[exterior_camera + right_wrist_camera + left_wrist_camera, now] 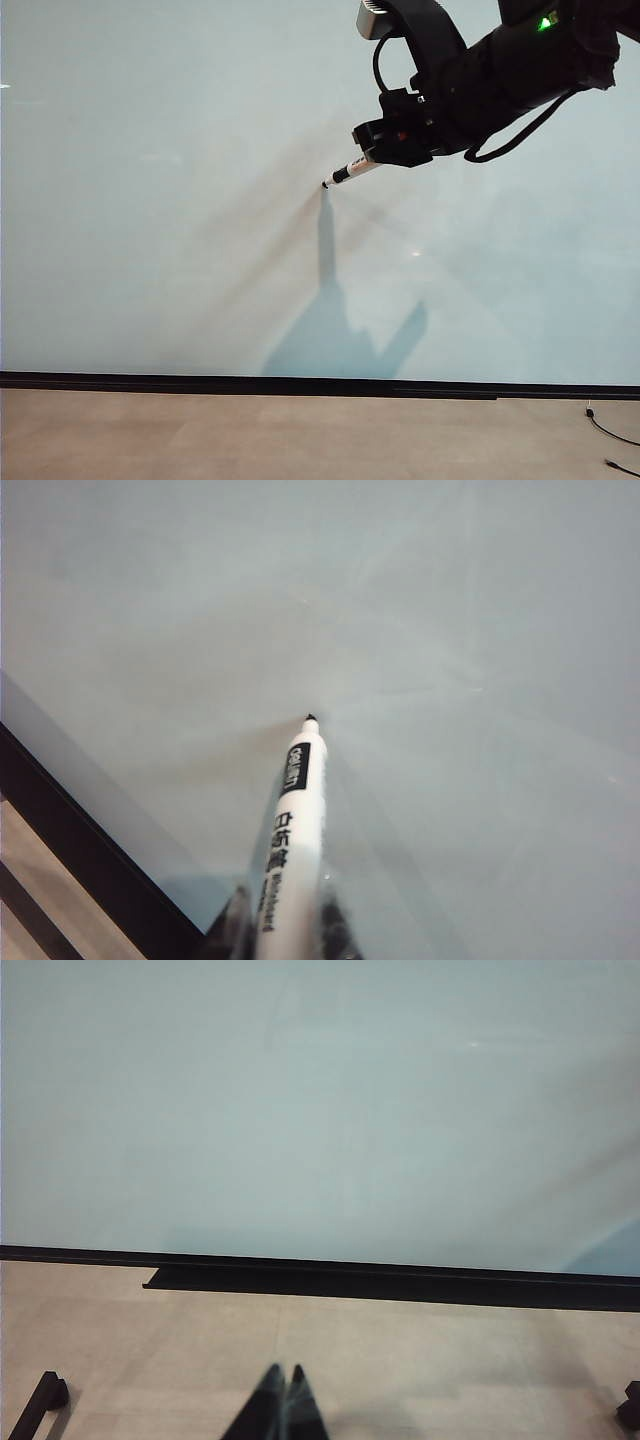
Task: Pick up the pen on the shelf to the right of the whiteboard and write the letter A.
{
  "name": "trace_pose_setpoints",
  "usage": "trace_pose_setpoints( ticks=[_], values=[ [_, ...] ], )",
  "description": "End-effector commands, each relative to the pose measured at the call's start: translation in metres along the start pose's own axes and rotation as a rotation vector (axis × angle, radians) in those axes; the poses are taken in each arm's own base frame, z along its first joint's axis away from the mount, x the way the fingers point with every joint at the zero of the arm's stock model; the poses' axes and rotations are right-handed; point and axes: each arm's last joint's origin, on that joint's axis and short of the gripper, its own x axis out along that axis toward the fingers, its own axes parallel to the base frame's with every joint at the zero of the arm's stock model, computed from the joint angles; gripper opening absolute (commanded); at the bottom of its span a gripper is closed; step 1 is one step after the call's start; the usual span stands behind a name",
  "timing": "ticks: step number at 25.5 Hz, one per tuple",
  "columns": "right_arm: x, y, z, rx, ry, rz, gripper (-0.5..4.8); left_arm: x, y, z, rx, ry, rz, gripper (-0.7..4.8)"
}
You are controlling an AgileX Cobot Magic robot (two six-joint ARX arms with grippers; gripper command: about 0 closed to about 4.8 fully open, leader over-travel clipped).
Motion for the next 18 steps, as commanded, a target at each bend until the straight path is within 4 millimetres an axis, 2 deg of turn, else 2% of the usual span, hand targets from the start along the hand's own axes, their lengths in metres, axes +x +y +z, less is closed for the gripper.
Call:
trace_pose_setpoints(
  ticks=[1,18],
  values=[
    [-0.002,-0.004,0.009,0.012,-0.051,-0.047,-0.03,0.000,0.000,0.001,0.004,-0.008,-0.004,-0.05],
    [-0.017,-0.014,0.029,0.010,-0.127,-0.123,-0.03,0.000,0.000,0.001,0.004,-0.008,-0.004,-0.05]
  ],
)
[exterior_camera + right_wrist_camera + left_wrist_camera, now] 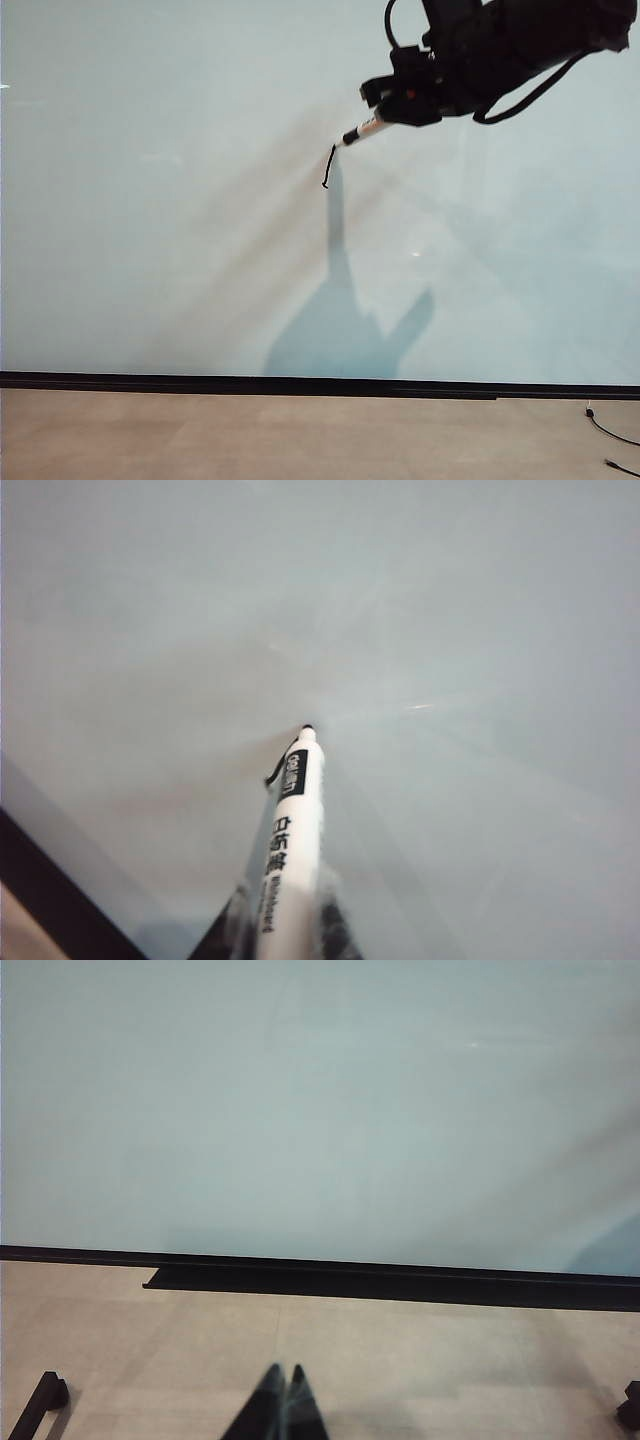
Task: Pick up the pen on the shelf to the right of the whiteboard and write the letter A.
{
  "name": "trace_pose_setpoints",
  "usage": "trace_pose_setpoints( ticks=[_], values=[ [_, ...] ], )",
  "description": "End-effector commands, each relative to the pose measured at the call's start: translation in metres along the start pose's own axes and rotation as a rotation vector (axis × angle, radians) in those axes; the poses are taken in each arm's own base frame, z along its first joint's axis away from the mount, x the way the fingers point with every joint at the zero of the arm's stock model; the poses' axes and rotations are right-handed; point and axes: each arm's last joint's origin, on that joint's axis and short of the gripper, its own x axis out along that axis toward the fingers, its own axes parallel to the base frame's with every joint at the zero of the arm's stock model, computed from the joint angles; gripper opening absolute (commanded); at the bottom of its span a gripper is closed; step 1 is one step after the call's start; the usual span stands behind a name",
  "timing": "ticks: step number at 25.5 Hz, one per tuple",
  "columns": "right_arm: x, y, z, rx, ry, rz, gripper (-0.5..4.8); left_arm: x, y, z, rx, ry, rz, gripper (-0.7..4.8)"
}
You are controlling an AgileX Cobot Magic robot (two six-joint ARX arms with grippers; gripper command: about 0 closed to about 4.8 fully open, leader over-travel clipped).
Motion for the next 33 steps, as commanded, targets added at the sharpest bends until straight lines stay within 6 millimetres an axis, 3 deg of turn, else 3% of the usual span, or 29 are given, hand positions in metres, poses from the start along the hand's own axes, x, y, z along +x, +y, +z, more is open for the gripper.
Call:
trace_pose_setpoints(
  ticks=[1,10,26,33],
  values=[
    [-0.005,-0.007,0.013,-0.003,-0.060,-0.065,-0.03,0.000,0.000,0.001,0.005,-0.008,-0.004,-0.04],
    [-0.013,-0.014,0.026,-0.008,-0.116,-0.112,-0.03,0.000,0.000,0.001,0.005,-0.008,-0.004,-0.05],
    [-0.015,-0.015,0.026,0.013,-0.134,-0.068,-0.03,0.000,0.000,0.001,0.005,-0.008,-0.004,-0.04],
    [-0.048,0.001,0.026,0.029,-0.172,-0.022,-0.03,0.000,0.000,0.001,0.005,-0.008,-0.004,-0.04]
  ],
)
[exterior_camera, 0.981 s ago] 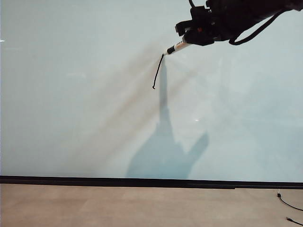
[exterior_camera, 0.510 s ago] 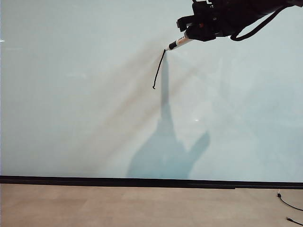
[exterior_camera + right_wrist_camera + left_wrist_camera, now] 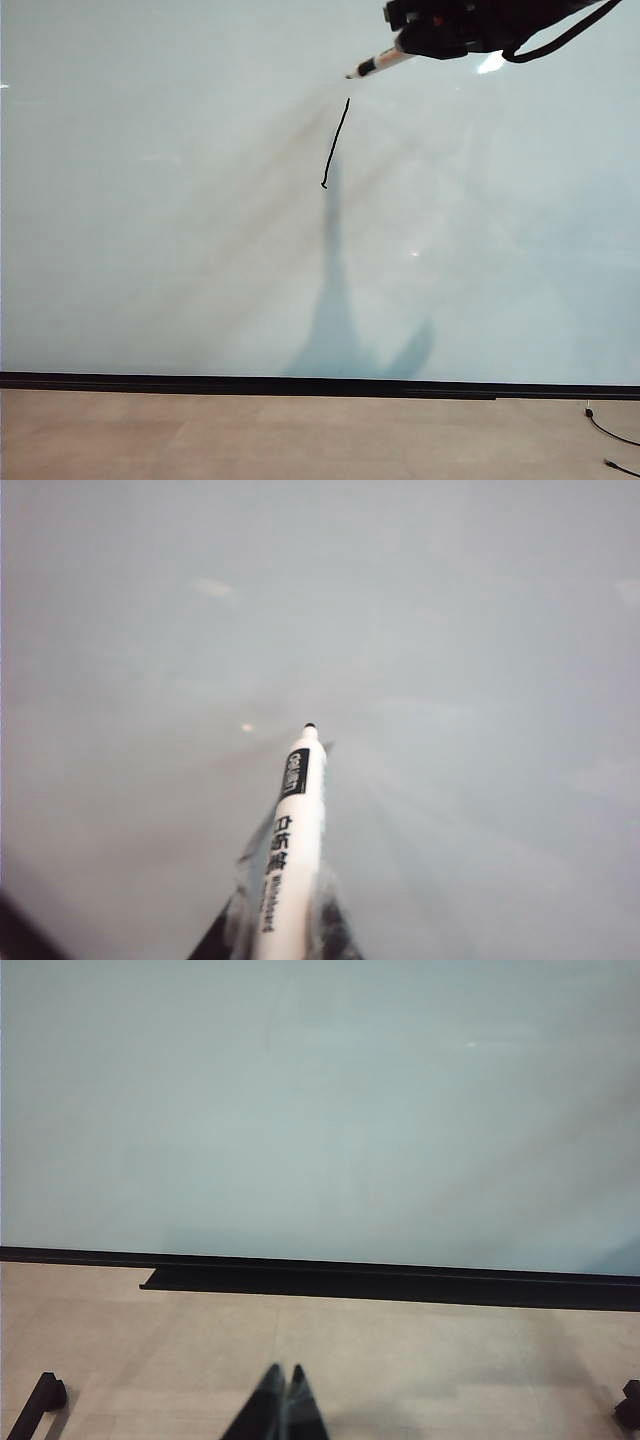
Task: Pick up the pen on the shelf to the right of the whiteboard and write the letter A.
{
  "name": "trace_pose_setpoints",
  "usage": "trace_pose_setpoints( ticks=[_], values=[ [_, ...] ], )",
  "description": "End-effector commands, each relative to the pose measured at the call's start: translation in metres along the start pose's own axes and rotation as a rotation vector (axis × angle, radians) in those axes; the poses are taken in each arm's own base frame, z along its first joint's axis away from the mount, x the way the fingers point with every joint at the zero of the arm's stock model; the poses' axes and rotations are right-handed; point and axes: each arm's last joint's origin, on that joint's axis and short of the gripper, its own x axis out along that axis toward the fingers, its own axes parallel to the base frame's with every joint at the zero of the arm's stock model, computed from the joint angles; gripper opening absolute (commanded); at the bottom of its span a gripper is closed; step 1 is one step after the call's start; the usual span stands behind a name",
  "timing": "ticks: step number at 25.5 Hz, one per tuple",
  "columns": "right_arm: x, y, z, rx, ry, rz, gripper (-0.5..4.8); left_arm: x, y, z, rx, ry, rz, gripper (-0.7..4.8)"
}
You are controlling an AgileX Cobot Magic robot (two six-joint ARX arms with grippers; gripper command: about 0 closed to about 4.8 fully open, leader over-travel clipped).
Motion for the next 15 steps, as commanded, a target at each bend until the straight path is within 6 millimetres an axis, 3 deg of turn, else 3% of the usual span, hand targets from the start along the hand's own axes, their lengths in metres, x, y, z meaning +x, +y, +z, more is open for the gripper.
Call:
trace_pose_setpoints(
  ticks=[1,6,9,15],
  values=[
    [-0.014,0.004,0.004,0.022,-0.032,-0.002,-0.03,0.000,0.000,0.001,0.004,-0.008,-0.003,-0.04],
    [-0.020,0.007,-0.002,0.207,-0.070,0.006,-0.03,0.000,0.000,0.001,0.004,-0.008,-0.003,-0.05],
    [-0.010,0.003,-0.010,0.357,-0.147,0.014,-0.03,0.000,0.000,0.001,0.004,-0.008,-0.003,-0.05],
    [0.008,0.001,-0.032,0.482,-0.166,-0.011,-0.03,0.000,0.000,0.001,0.004,-0.008,-0.003,-0.04]
  ],
)
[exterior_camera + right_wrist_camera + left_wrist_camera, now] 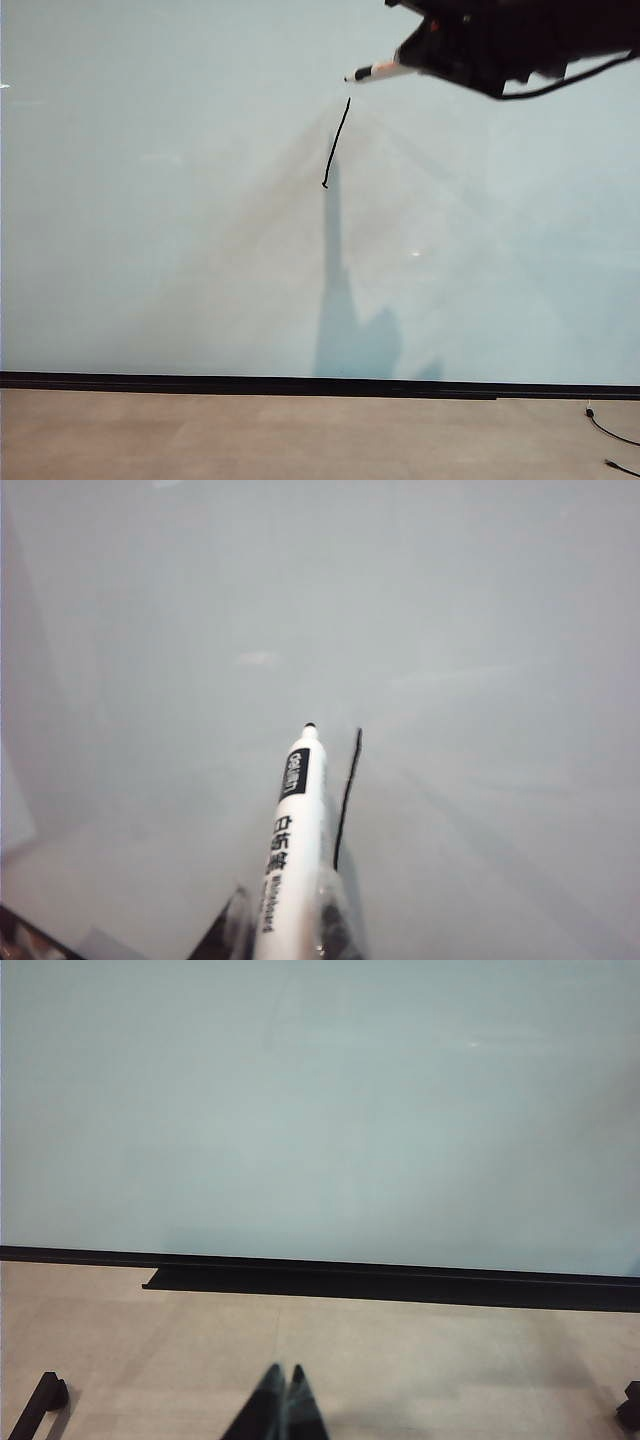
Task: Pick up the pen on the shelf to the right of the whiteboard and write the letter A.
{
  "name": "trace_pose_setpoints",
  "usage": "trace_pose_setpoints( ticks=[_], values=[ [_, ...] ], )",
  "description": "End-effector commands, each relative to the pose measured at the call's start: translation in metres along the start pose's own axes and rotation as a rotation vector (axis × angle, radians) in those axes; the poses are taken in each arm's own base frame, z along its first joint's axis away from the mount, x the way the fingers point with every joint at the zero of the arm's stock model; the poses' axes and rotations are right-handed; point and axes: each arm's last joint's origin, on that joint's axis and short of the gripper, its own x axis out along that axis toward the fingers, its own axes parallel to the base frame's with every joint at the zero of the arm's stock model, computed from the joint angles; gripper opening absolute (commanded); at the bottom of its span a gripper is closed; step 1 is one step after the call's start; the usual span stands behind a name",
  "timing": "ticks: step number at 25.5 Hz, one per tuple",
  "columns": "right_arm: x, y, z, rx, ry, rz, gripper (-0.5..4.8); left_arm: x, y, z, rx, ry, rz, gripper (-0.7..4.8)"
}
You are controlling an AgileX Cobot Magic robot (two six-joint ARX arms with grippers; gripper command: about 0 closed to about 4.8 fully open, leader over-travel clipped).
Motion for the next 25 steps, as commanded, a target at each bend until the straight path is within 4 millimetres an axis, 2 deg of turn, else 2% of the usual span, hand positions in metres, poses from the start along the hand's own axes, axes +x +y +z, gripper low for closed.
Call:
trace_pose_setpoints(
  ticks=[1,6,25],
  values=[
    [0.006,-0.003,-0.003,0.056,-0.055,0.004,-0.03,0.000,0.000,0.001,0.004,-0.008,-0.003,-0.04],
    [0.013,-0.007,-0.012,0.073,-0.039,-0.009,-0.03,0.000,0.000,0.001,0.004,-0.008,-0.003,-0.04],
    [0.019,-0.009,-0.011,0.074,-0.033,-0.049,-0.03,0.000,0.000,0.001,0.004,-0.008,-0.003,-0.04]
  ],
)
